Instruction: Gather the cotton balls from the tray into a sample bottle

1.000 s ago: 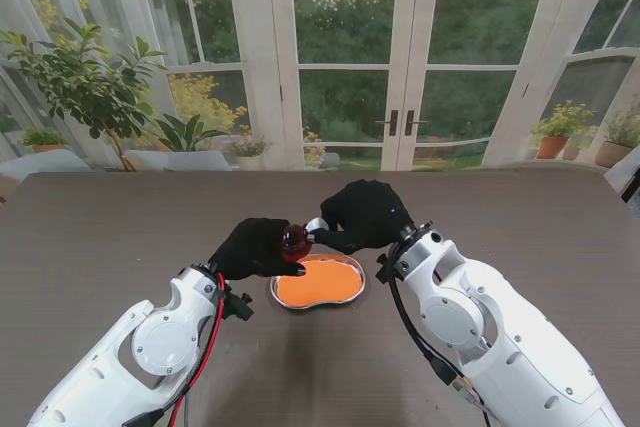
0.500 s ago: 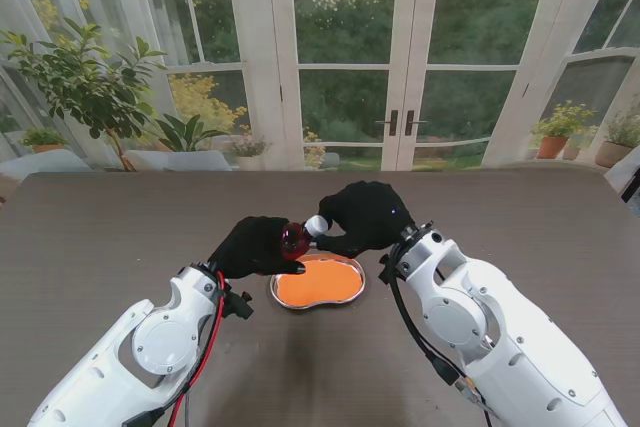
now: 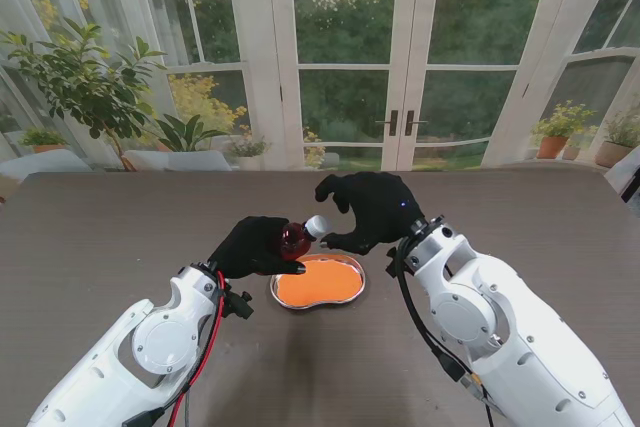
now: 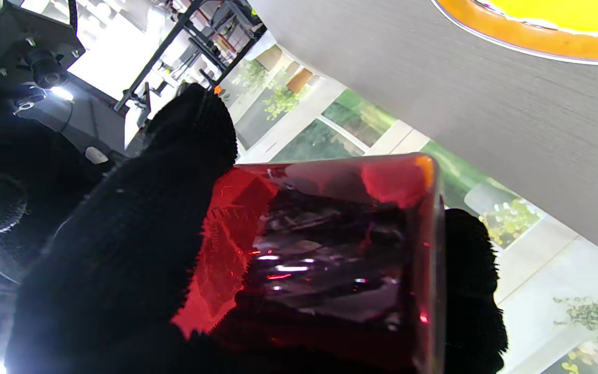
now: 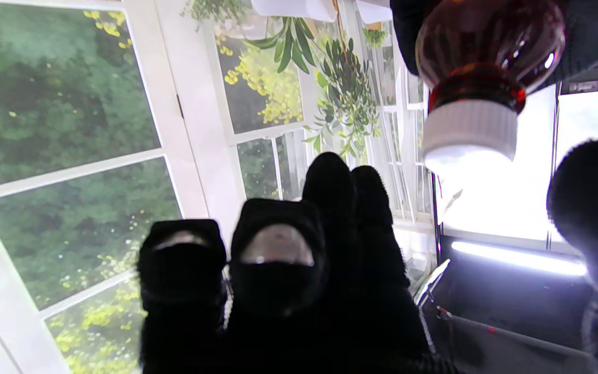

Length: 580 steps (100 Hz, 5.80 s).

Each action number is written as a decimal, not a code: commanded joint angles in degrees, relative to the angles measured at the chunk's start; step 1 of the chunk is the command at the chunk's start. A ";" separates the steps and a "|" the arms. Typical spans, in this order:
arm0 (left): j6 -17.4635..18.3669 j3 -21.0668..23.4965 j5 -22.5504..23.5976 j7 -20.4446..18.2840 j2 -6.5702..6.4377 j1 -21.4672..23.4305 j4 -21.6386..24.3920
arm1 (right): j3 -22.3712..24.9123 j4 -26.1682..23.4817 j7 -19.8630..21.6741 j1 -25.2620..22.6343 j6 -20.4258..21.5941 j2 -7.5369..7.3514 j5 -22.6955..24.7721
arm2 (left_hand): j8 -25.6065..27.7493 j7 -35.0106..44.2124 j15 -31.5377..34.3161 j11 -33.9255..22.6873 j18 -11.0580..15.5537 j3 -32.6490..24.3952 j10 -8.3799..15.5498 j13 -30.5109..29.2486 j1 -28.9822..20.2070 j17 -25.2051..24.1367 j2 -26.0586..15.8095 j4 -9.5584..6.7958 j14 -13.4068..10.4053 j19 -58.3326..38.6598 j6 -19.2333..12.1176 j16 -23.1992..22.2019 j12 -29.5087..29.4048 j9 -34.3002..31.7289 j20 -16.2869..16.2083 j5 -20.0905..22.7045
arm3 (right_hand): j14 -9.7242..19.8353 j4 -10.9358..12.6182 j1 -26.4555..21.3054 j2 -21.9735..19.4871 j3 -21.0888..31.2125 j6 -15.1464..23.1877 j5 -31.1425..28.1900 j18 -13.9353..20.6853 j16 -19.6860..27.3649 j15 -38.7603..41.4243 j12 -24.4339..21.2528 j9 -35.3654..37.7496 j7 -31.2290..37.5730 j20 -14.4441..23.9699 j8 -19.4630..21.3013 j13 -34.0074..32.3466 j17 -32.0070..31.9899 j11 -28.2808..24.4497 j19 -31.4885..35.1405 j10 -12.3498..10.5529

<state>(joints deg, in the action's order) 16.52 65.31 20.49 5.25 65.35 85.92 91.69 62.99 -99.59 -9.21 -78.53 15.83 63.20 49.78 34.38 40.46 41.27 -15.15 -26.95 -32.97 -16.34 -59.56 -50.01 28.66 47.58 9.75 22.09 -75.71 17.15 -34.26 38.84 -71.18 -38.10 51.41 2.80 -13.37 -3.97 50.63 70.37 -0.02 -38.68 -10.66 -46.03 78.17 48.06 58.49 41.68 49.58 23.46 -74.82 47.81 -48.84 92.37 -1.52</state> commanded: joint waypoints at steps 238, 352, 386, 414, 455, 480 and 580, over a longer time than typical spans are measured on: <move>0.24 -0.15 -0.43 -1.76 0.15 -0.49 0.04 | -5.11 5.16 -10.14 3.89 3.80 1.11 4.29 | 0.59 6.58 1.02 -0.84 0.42 -17.70 1.87 -0.62 -11.24 -1.60 -15.74 -0.32 1.53 -0.73 -9.49 -0.17 -0.05 -2.39 -0.33 8.43 | 3.22 -12.62 -15.48 20.57 9.93 9.96 -19.77 0.37 -3.82 8.08 0.15 12.81 16.94 -0.95 -6.33 -0.83 6.47 -1.02 1.76 -3.41; 0.32 -0.21 -0.76 -1.04 0.37 -0.48 -0.01 | -6.34 6.92 -13.54 4.25 4.22 1.90 3.14 | 0.60 6.45 1.04 -0.89 0.32 -17.71 1.85 -0.73 -11.18 -1.45 -15.79 -0.25 1.60 -0.76 -9.48 -0.17 -0.09 -2.42 -0.37 8.42 | 3.89 -14.68 -22.25 27.32 10.79 13.82 -20.99 0.98 -4.29 8.36 0.00 15.44 22.57 -1.45 -11.02 -0.85 7.84 1.12 1.76 -4.73; 0.54 -0.30 -0.71 -0.70 0.45 -0.65 -0.19 | -6.30 6.34 -11.12 4.11 3.35 1.84 1.76 | 0.58 6.39 1.02 -0.89 0.34 -17.63 1.97 -0.75 -11.19 -1.44 -15.86 -0.27 1.44 -0.78 -9.60 -0.15 -0.12 -2.41 -0.37 8.41 | 2.25 -14.92 -17.51 23.62 9.95 10.63 -22.85 -0.34 -4.53 8.91 -1.30 17.24 21.55 -1.11 -11.72 -0.77 7.76 2.09 1.79 -2.54; 0.51 -0.56 -0.73 -0.22 0.59 -0.74 -0.34 | -6.21 5.65 -9.12 3.94 2.19 1.74 0.79 | 0.60 6.39 1.03 -0.88 0.41 -17.62 1.99 -0.93 -11.19 -1.39 -15.77 -0.34 1.26 -0.79 -9.63 -0.13 -0.15 -2.52 -0.36 8.55 | 0.80 -11.21 -9.41 17.22 8.80 7.44 -26.98 -1.42 -4.62 9.55 -2.72 18.33 15.70 -0.31 -7.85 -0.70 7.23 2.43 2.07 -0.69; 0.57 -0.69 -0.64 0.03 0.65 -0.99 -0.53 | -6.24 5.26 -8.21 3.96 0.94 1.54 1.29 | 0.61 6.36 1.05 -0.89 0.57 -17.79 2.04 -1.04 -11.08 -1.13 -15.73 -0.32 1.28 -0.83 -9.79 -0.11 -0.21 -2.59 -0.26 8.60 | 0.94 -9.68 -7.76 13.54 6.96 7.53 -29.54 -1.80 -5.32 11.42 -2.44 20.56 14.51 -0.14 -5.89 -0.70 7.96 2.33 2.80 -0.72; 0.27 -0.44 -0.45 -0.57 0.45 -0.56 -0.13 | -6.21 5.22 -10.79 3.93 0.51 1.43 3.95 | 0.59 6.37 1.07 -0.94 0.57 -17.87 2.04 -1.03 -11.03 -1.10 -15.68 -0.27 1.32 -0.84 -9.77 -0.12 -0.20 -2.63 -0.23 8.64 | 1.24 -11.29 -8.91 13.99 6.61 8.43 -29.51 -1.61 -5.73 12.29 -2.01 21.20 15.80 -0.35 -6.33 -0.69 8.58 2.00 3.07 -1.08; -0.33 -0.60 -0.33 -1.32 0.27 -0.55 0.19 | -7.54 5.19 -13.88 5.10 -2.14 -0.02 13.25 | 0.03 6.37 1.62 -1.44 -0.79 -19.08 0.98 -4.32 -10.78 1.87 -14.74 0.05 1.89 -2.63 -9.19 0.22 -0.92 -3.91 -0.64 9.15 | 3.14 -11.83 -9.23 12.19 5.84 9.19 -28.83 -0.90 -6.35 13.35 -1.04 21.13 17.70 -0.75 -6.57 -0.75 8.89 1.05 3.18 -1.89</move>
<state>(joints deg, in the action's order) 16.24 64.59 20.19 5.18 65.48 85.34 91.31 55.58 -94.24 -24.20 -73.43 14.00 63.37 62.37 34.34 40.46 41.27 -15.53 -27.69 -33.04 -16.95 -60.82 -50.34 29.87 47.58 9.75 22.36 -75.83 17.70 -34.26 38.39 -71.21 -38.10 51.43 1.84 -24.87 -11.43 64.38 75.04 6.27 -64.17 -10.55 -51.12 88.08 46.53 76.06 55.28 48.80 15.79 -75.33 55.55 -46.51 92.05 -2.58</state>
